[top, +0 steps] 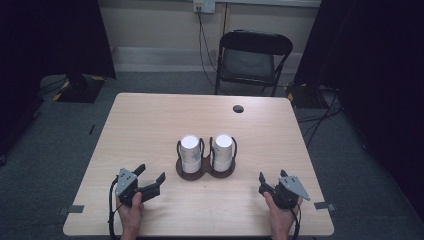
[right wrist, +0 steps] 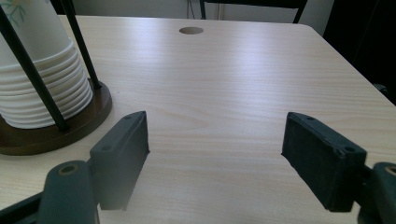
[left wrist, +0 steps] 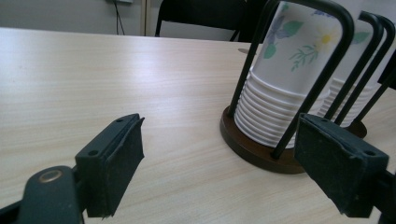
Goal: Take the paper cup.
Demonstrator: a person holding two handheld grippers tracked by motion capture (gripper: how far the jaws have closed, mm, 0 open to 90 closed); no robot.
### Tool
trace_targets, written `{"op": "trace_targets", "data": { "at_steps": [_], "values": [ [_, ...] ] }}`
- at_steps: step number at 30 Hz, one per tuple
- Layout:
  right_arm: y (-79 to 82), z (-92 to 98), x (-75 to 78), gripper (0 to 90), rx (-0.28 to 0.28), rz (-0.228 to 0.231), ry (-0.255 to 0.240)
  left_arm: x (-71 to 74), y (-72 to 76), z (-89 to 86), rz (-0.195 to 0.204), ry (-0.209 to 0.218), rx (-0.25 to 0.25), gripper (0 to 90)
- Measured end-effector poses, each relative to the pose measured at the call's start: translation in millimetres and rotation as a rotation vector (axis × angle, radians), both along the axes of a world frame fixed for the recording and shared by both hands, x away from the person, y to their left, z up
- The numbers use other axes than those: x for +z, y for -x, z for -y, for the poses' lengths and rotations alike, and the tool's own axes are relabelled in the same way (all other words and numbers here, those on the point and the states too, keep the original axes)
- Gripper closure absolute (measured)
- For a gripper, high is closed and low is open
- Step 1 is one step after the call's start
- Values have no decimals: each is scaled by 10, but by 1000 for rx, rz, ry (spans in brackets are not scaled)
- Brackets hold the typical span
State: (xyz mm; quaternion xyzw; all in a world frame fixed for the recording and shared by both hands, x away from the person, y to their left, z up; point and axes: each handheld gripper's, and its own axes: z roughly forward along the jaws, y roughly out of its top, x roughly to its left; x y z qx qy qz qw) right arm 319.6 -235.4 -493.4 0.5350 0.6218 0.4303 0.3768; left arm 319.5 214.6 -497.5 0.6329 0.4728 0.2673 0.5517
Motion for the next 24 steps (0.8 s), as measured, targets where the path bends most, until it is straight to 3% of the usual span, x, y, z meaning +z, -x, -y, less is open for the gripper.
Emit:
{"op": "trace_targets", "data": {
  "at_steps": [4,8,11,13,19,24],
  "values": [
    [14,16,0,223,7,12,-17,-2,-17,-9,-27,16,-3,156],
    [19,4,-1,245,24,18,-10,-2,-8,-8,-20,19,-1,158],
    [19,-9,0,247,45,16,-3,4,-2,18,-16,-11,10,159],
    [22,2,-1,245,43,20,-14,3,-4,18,-16,-8,13,160],
    [6,-5,-1,217,64,6,-10,4,-8,25,-15,-11,29,162],
    [-9,-12,1,203,95,-14,-13,34,-26,33,-40,1,55,208]
  ]
}}
